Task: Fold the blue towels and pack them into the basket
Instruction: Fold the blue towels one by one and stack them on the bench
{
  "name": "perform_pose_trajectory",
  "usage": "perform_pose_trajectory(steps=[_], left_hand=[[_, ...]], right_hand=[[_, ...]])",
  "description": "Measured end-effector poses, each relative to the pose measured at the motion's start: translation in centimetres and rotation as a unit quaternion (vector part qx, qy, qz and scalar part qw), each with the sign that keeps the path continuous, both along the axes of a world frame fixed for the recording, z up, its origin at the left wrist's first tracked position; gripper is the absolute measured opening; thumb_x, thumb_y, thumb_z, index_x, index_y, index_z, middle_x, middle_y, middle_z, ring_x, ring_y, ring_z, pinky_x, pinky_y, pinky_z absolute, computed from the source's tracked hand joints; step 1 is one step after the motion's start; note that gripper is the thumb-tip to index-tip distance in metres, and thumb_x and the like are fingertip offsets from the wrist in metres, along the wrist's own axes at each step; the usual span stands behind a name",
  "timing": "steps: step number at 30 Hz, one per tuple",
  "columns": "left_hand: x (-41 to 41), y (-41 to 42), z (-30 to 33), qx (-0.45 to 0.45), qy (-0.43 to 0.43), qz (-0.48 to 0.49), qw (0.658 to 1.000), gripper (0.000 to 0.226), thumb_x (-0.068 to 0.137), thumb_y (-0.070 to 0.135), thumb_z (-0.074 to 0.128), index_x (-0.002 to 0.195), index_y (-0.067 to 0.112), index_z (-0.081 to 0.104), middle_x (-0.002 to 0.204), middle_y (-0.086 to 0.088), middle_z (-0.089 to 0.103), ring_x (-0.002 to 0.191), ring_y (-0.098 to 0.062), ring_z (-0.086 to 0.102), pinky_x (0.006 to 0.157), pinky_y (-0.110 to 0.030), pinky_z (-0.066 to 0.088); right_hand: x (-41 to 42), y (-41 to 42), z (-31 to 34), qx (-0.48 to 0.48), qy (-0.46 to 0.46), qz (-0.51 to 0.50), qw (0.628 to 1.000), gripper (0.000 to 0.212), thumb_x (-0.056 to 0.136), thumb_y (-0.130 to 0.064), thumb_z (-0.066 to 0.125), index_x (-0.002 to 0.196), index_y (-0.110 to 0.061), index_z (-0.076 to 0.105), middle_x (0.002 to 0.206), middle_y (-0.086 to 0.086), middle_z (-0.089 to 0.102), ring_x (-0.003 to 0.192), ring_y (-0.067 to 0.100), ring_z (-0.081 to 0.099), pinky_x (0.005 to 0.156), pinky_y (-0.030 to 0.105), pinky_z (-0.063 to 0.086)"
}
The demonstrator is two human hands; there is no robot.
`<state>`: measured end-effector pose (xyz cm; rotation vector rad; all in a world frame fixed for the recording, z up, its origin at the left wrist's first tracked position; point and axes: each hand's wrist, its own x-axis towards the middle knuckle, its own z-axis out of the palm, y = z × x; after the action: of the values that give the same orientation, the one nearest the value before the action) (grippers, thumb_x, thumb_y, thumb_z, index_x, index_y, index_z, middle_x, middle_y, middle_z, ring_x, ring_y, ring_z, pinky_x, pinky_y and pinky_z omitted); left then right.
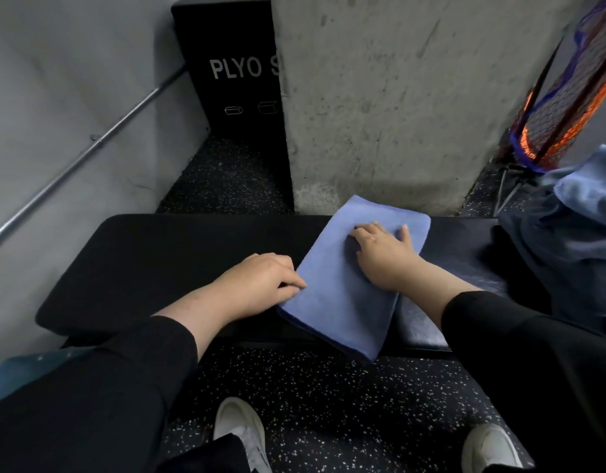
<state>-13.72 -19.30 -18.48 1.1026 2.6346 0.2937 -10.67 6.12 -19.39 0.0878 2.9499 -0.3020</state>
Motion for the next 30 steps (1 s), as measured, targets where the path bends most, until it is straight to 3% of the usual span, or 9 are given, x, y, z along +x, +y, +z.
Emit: perform_pose_trajectory(steps=[3,5,7,11,16,19,24,27,30], left_hand=[[-0.2,-0.5,0.0,0.01,0.043,0.002,0.999,0.025,0.094,0.049,0.062,0.118,0.041,0.065,0.109,0.02,0.049,0.106,-0.004,0.047,0.099,-0.033,0.038],[-0.4,-0.7,-0.1,0.013,0.044,0.006,0.999,0.032,0.091,0.053,0.064,0.121,0.041,0.061,0.113,0.019,0.045,0.108,-0.004,0.044,0.099,-0.031,0.036],[-0.3,-0.7,-0.2,-0.009,0.033,-0.002,0.999,0.034,0.091,0.055,0.063,0.122,0.043,0.059,0.115,0.019,0.045,0.11,-0.004,0.043,0.099,-0.03,0.035],[-0.4,-0.4,0.1,-0.022,0.019,0.008,1.0,0.032,0.09,0.055,0.065,0.118,0.043,0.058,0.11,0.018,0.047,0.108,-0.005,0.044,0.095,-0.03,0.032],[-0.2,-0.9,0.5,-0.027,0.037,-0.002,0.999,0.026,0.09,0.051,0.066,0.112,0.043,0.056,0.114,0.019,0.043,0.11,-0.006,0.044,0.098,-0.033,0.035],[0.3,-1.1,0.7,-0.021,0.047,-0.033,0.998,0.029,0.093,0.049,0.063,0.12,0.043,0.057,0.123,0.022,0.042,0.116,-0.004,0.04,0.105,-0.033,0.033],[2.0,0.3,1.0,-0.018,0.045,-0.084,0.995,0.053,0.096,0.065,0.045,0.143,0.041,0.049,0.151,0.017,0.037,0.141,-0.005,0.027,0.118,-0.031,0.017],[3.3,1.5,0.7,-0.023,0.048,-0.107,0.993,0.07,0.089,0.077,0.038,0.147,0.038,0.045,0.155,0.015,0.036,0.145,-0.007,0.026,0.121,-0.032,0.013],[4.3,2.5,0.2,-0.036,0.048,-0.108,0.992,0.078,0.084,0.08,0.044,0.147,0.035,0.043,0.156,0.016,0.034,0.146,-0.005,0.025,0.122,-0.036,0.013]], right_hand=[[0.1,0.1,-0.2,-0.021,0.012,0.022,0.999,0.047,0.101,-0.016,0.036,0.146,-0.025,0.045,0.157,-0.007,0.034,0.151,0.018,0.019,0.118,0.062,-0.002],[0.9,0.0,-0.2,-0.005,0.092,0.041,0.995,0.039,0.098,-0.018,0.045,0.135,-0.024,0.056,0.14,-0.003,0.05,0.133,0.024,0.043,0.114,0.055,0.02],[2.0,-0.2,-0.1,-0.011,0.171,0.08,0.982,0.024,0.095,-0.027,0.054,0.116,-0.023,0.066,0.113,-0.001,0.058,0.103,0.027,0.056,0.091,0.044,0.041],[5.3,0.1,-0.4,-0.063,0.143,0.2,0.967,0.02,0.094,-0.038,0.049,0.091,-0.025,0.063,0.09,-0.007,0.056,0.081,0.016,0.054,0.076,0.042,0.05],[9.7,2.0,-1.0,-0.043,0.123,0.278,0.952,0.044,0.097,-0.062,0.045,0.123,-0.029,0.061,0.135,-0.008,0.057,0.124,0.015,0.054,0.111,0.042,0.039],[11.9,2.4,-1.5,0.014,0.065,0.306,0.95,0.08,0.087,-0.083,0.035,0.147,-0.03,0.043,0.163,-0.005,0.027,0.152,0.013,0.021,0.124,0.042,0.012],[12.4,1.2,-1.8,-0.025,0.117,0.25,0.961,0.049,0.084,-0.038,0.047,0.128,-0.023,0.062,0.149,0.0,0.052,0.138,0.017,0.048,0.112,0.05,0.042],[12.3,0.1,-1.0,-0.103,0.146,0.162,0.971,0.035,0.097,-0.03,0.051,0.128,-0.021,0.065,0.136,-0.004,0.063,0.127,0.013,0.056,0.115,0.034,0.039],[12.5,0.2,0.2,-0.215,0.09,0.058,0.971,0.013,0.1,-0.029,0.052,0.103,-0.033,0.064,0.091,-0.01,0.07,0.082,0.013,0.063,0.08,0.026,0.049]])
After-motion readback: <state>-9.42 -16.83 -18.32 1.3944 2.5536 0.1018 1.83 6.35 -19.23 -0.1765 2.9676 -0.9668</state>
